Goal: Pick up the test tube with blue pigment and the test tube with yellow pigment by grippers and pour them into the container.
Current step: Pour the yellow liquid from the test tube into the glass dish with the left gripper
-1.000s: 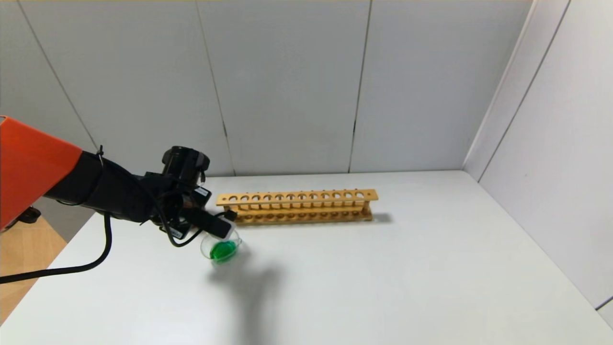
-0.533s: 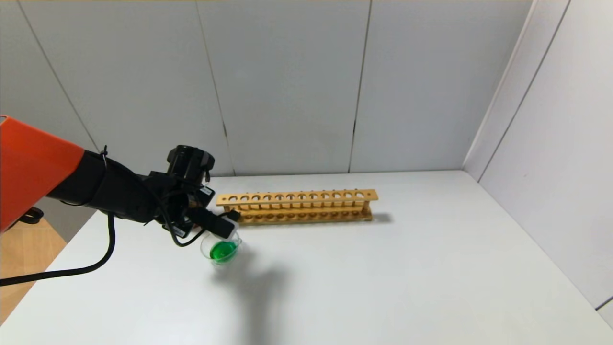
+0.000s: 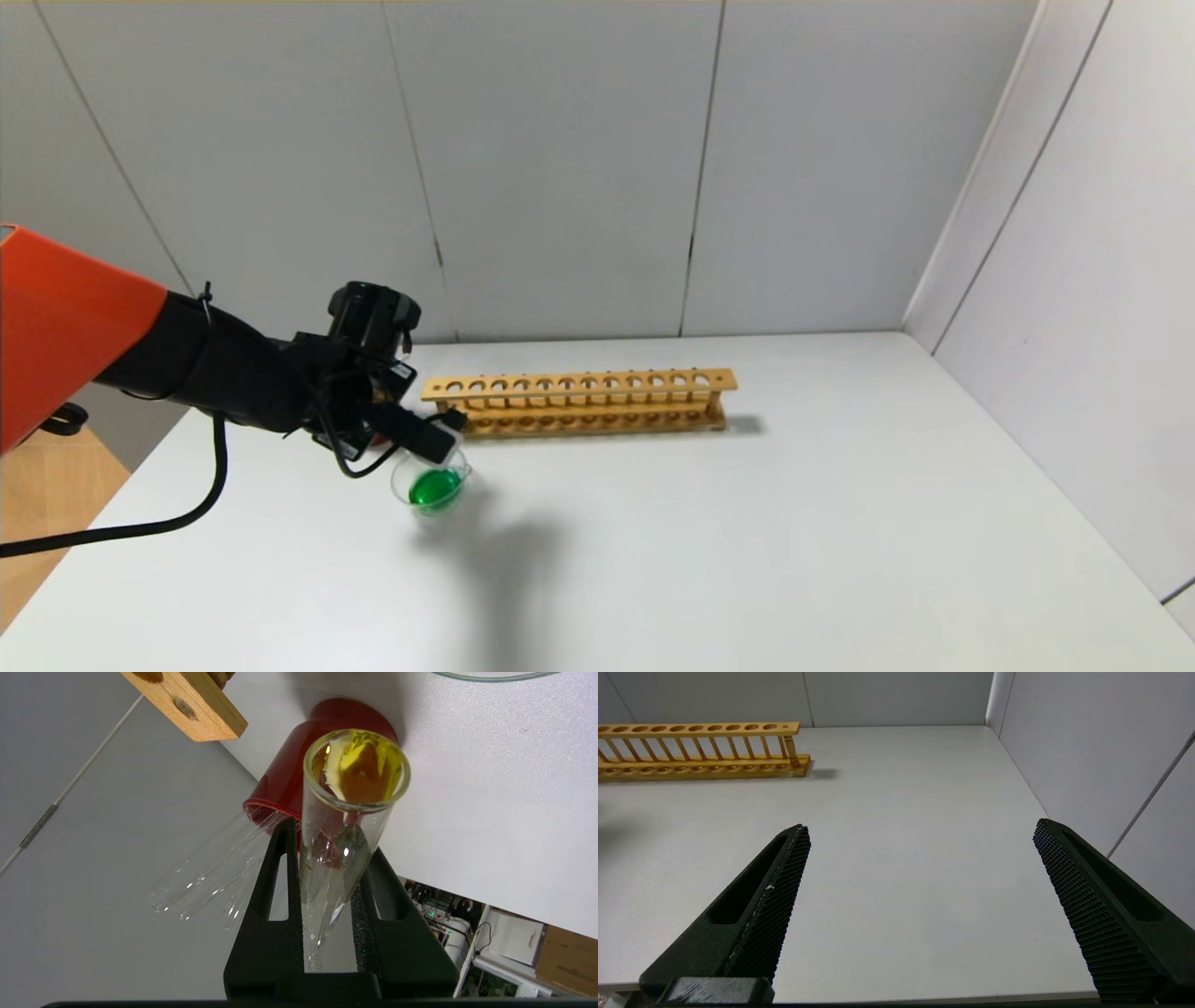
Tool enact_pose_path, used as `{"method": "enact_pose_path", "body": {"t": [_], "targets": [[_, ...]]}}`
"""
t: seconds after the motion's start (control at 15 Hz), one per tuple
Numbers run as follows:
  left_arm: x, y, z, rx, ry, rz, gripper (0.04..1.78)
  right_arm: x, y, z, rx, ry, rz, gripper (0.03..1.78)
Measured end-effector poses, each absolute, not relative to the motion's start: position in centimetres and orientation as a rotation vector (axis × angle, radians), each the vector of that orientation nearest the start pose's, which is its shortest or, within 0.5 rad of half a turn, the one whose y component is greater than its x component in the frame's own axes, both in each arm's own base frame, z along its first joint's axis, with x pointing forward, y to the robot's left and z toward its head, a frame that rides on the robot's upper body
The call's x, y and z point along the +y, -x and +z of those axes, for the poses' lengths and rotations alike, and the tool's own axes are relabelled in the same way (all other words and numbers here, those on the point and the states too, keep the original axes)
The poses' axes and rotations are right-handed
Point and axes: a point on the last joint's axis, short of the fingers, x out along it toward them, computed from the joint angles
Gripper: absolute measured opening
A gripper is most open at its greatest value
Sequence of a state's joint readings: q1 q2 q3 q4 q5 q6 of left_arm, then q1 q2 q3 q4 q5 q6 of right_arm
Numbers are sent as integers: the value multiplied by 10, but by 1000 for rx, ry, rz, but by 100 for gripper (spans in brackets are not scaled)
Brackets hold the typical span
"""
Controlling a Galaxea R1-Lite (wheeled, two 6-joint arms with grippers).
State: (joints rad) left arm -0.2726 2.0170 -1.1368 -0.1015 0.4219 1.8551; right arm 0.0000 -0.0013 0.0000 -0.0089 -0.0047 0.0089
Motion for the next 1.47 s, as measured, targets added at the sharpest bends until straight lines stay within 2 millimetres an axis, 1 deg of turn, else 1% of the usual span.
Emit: {"method": "enact_pose_path", "body": {"t": [0.6,1.27,1.47], "targets": [[-98,-354,119,713,-2130,-554,34,0,23,76,-10,-9,-5,175],[-108,-347,114,711,-2171,-597,34,0,23,76,-9,-9,-5,175],[-107,-346,115,735,-2195,-584,34,0,23,76,-10,-9,-5,175]]}}
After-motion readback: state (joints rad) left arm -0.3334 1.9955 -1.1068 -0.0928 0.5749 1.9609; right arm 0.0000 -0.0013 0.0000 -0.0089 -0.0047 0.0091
